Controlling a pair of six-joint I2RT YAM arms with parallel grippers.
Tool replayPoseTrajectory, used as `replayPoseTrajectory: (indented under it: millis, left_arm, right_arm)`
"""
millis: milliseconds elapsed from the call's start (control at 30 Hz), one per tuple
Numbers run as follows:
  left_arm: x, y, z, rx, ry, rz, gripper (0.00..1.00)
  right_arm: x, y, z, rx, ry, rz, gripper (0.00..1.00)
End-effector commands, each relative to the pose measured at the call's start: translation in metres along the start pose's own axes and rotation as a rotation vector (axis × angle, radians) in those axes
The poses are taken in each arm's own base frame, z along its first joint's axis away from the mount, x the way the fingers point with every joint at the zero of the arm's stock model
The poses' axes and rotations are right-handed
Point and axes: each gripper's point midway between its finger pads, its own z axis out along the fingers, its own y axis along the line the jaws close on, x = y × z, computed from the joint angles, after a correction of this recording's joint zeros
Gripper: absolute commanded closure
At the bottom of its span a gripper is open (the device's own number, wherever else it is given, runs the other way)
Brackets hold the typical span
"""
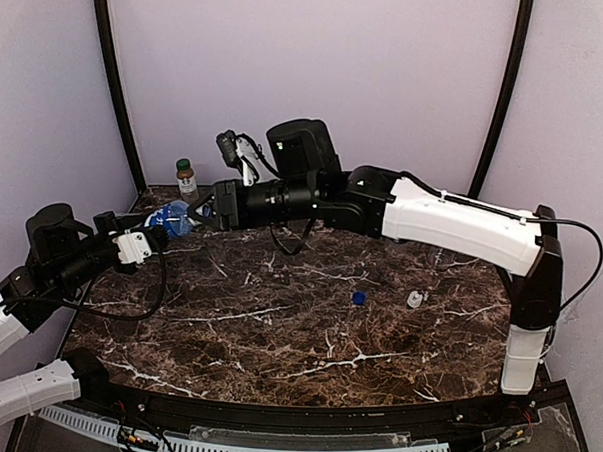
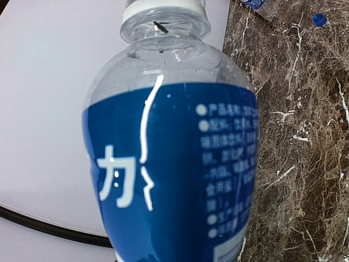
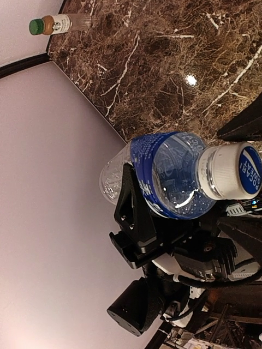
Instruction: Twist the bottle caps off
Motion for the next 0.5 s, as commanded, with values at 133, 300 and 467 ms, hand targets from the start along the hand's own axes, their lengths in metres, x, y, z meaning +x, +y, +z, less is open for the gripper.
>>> replayPoseTrajectory:
  millis: [133,300,467]
  left_arm:
    - [-0.004,0.004,0.000,-0.012,-0.018,0.004,0.91]
    - [-0.009,-0.011,-0.004,0.080,-0.043,-0.024,0.92]
    - [-0.019,-0.061,-0.024,0.361,-0.110,-0.018,0.92]
  right_arm:
    - [-0.001,0.000,0.002,-0.024,0.011,-0.003,0.90]
    - [0.009,0.032,-0.004,-0.186,0.069,-0.223,1.00]
    - [0.054,0.057,-0.023,-0.121,0.068,-0.875,1.00]
